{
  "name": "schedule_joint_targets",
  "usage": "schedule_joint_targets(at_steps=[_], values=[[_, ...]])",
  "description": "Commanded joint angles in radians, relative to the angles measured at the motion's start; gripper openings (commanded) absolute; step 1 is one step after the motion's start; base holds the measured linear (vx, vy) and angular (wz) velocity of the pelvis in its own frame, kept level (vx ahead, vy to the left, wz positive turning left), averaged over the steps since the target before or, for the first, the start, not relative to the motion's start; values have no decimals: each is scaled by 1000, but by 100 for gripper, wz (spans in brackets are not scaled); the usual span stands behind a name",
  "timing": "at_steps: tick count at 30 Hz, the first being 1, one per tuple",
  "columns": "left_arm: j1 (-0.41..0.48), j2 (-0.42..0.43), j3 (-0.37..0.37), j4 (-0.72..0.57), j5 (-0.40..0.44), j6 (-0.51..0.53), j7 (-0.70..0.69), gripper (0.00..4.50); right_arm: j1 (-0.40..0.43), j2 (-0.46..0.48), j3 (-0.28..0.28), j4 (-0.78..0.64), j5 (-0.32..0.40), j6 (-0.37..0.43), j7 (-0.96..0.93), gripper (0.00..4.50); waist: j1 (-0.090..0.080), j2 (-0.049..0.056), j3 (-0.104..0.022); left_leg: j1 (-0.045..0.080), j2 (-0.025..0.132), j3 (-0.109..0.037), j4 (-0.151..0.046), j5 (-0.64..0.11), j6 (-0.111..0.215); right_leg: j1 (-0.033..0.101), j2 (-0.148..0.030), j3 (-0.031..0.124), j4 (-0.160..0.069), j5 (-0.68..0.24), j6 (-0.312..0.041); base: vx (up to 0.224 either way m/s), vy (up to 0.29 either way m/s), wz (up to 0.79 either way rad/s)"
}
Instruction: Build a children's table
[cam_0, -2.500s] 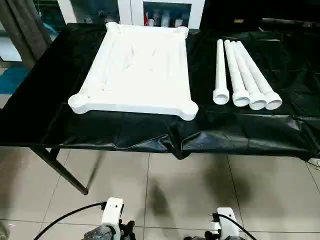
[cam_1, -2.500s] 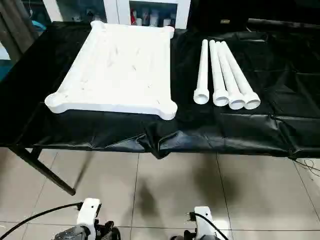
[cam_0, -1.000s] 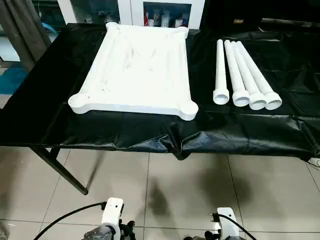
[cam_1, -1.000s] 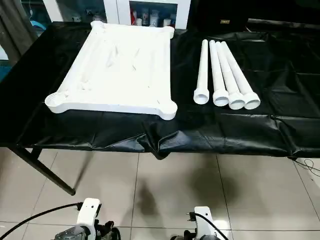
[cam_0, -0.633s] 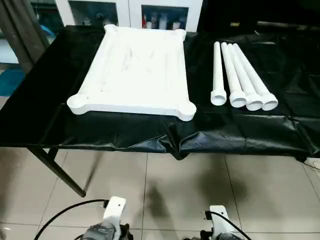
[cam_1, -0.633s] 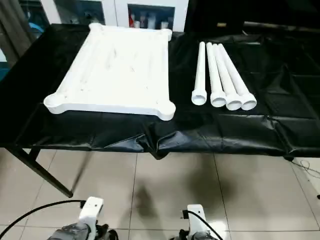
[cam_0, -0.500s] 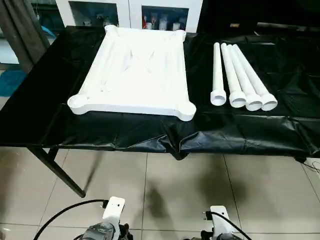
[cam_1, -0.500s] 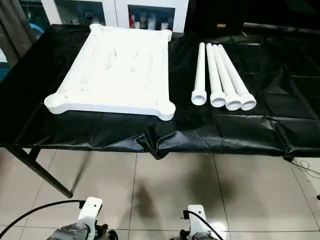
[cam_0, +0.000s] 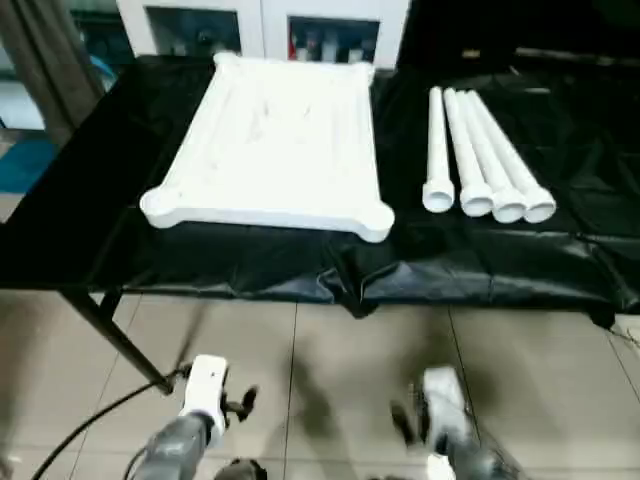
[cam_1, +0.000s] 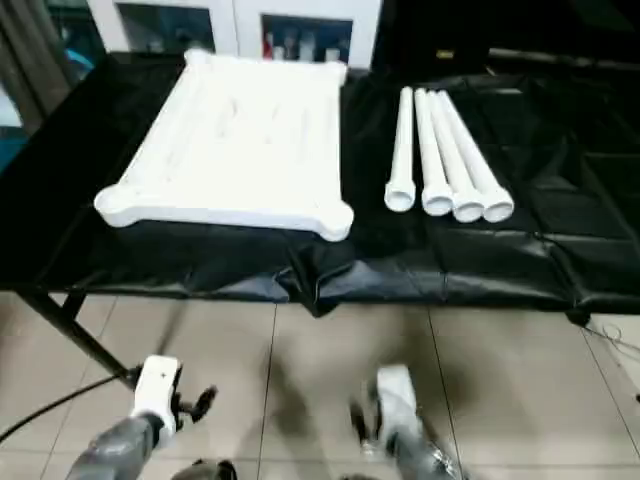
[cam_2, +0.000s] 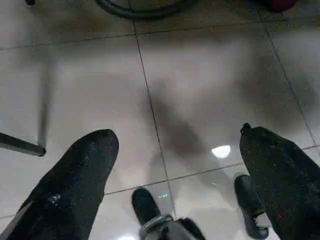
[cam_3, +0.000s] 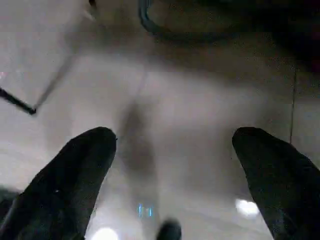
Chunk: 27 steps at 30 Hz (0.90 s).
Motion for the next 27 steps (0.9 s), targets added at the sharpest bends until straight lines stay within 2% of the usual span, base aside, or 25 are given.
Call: schedule_joint_targets(at_steps=[1,2,3,4,5,7,8,9,10,12,14,16,17,18,19,20,21,22,23,24,25,26,27], values=[[29,15,-3,-72,3,-23,-12,442,44,-14,-1,-104,24,9,25,425,4,6,-54,29,63,-22,-67,-229,118,24,-51,23,-53,87,-245,0,0,0],[101,31,-4,-216,-14,-21,-25,442,129,-28,9,-324,57,42,36,425,11,10,-51,31,69,-25,-74,-275,105,22,-52,24,-60,31,-232,0,0,0],[144,39,-5,-300,-26,-16,-39,442,180,-37,17,-449,81,65,49,425,13,6,-49,29,70,-25,-75,-281,101,25,-49,25,-61,25,-219,0,0,0],[163,43,-6,-337,-31,-15,-45,442,202,-41,22,-504,92,76,55,425,15,5,-48,28,71,-26,-79,-300,100,22,-45,25,-62,11,-199,0,0,0],[198,46,4,-408,-37,-4,-52,442,245,-47,28,-601,108,93,61,425,14,8,-48,30,68,-25,-80,-317,95,19,-43,25,-65,-16,-195,0,0,0],[215,48,9,-442,-40,-1,-52,442,268,-52,31,-652,115,104,65,425,12,9,-42,35,65,-23,-87,-391,57,8,-41,27,-78,-144,-181,0,0,0],[262,55,25,-540,-44,3,-45,442,337,-67,39,-806,129,141,72,425,10,4,-40,37,63,-25,-89,-442,25,4,-42,30,-87,-248,-162,0,0,0],[285,60,33,-597,-42,4,-34,442,377,-76,40,-897,143,167,80,425,16,4,-41,35,68,-30,-91,-443,10,7,-45,34,-88,-260,-134,0,0,0],[303,65,39,-656,-42,7,-25,442,411,-87,39,-987,171,202,83,425,16,3,-38,34,66,-30,-94,-454,8,5,-39,34,-90,-262,-114,0,0,0],[327,73,61,-825,-63,65,3,442,475,-105,28,-1198,240,309,67,425,21,1,-41,35,64,-31,-94,-471,-2,3,-36,34,-89,-272,-94,0,0,0],[309,74,87,-951,-86,125,28,442,490,-116,22,-1324,284,374,43,425,25,0,-44,37,61,-33,-94,-463,-11,0,-32,32,-87,-267,-83,0,0,0],[272,77,100,-1019,-84,159,44,442,470,-117,13,-1374,310,417,16,425,24,1,-40,39,54,-32,-93,-476,-28,-7,-33,33,-93,-317,-67,0,0,0],[216,78,111,-1064,-95,219,59,442,430,-104,-6,-1401,321,453,-14,425,23,-2,-44,42,53,-32,-90,-481,-37,-7,-33,33,-91,-331,-63,0,0,0],[216,78,111,-1064,-95,219,59,442,430,-104,-6,-1401,321,453,-14,425,23,-2,-44,42,53,-32,-90,-481,-37,-7,-33,33,-91,-331,-63,0,0,0],[160,77,113,-1090,-101,260,69,442,384,-89,-25,-1411,328,492,-44,425,21,-2,-48,41,46,-35,-89,-475,-57,-7,-33,32,-93,-356,-39,0,0,0],[135,74,110,-1089,-87,269,81,442,355,-76,-34,-1393,302,487,-66,425,20,1,-55,43,44,-37,-88,-464,-69,-6,-30,30,-86,-337,-34,0,0,0],[100,66,107,-1090,-69,288,105,442,308,-58,-51,-1364,247,489,-119,425,17,-2,-54,42,44,-36,-88,-463,-74,-8,-28,30,-87,-329,-32,0,0,0],[100,66,107,-1090,-69,288,105,442,308,-58,-51,-1364,247,489,-119,425,15,-2,-63,42,41,-36,-85,-428,-85,-4,-26,28,-79,-280,-37,0,0,0],[91,63,106,-1089,-61,294,113,442,294,-53,-56,-1354,231,488,-137,425,15,-3,-65,39,42,-36,-84,-403,-83,0,-25,27,-76,-241,-37,0,0,0],[58,45,99,-1078,-10,295,161,442,228,-45,-87,-1292,186,474,-204,425,13,-1,-66,35,41,-33,-82,-362,-82,1,-21,26,-71,-165,-40,0,0,0],[51,37,96,-1073,9,288,178,442,207,-49,-98,-1269,181,470,-221,425,10,-3,-74,37,37,-33,-76,-326,-83,8,-21,24,-62,-102,-49,0,0,0],[41,26,87,-1051,44,285,207,442,180,-68,-107,-1235,208,478,-201,425,10,0,-82,37,36,-31,-66,-265,-72,14,-19,22,-54,2,-53,0,0,0],[39,23,83,-1043,50,284,212,442,171,-73,-111,-1226,230,489,-190,425,8,-2,-82,34,32,-29,-59,-224,-51,18,-17,22,-50,82,-55,0,0,0]])
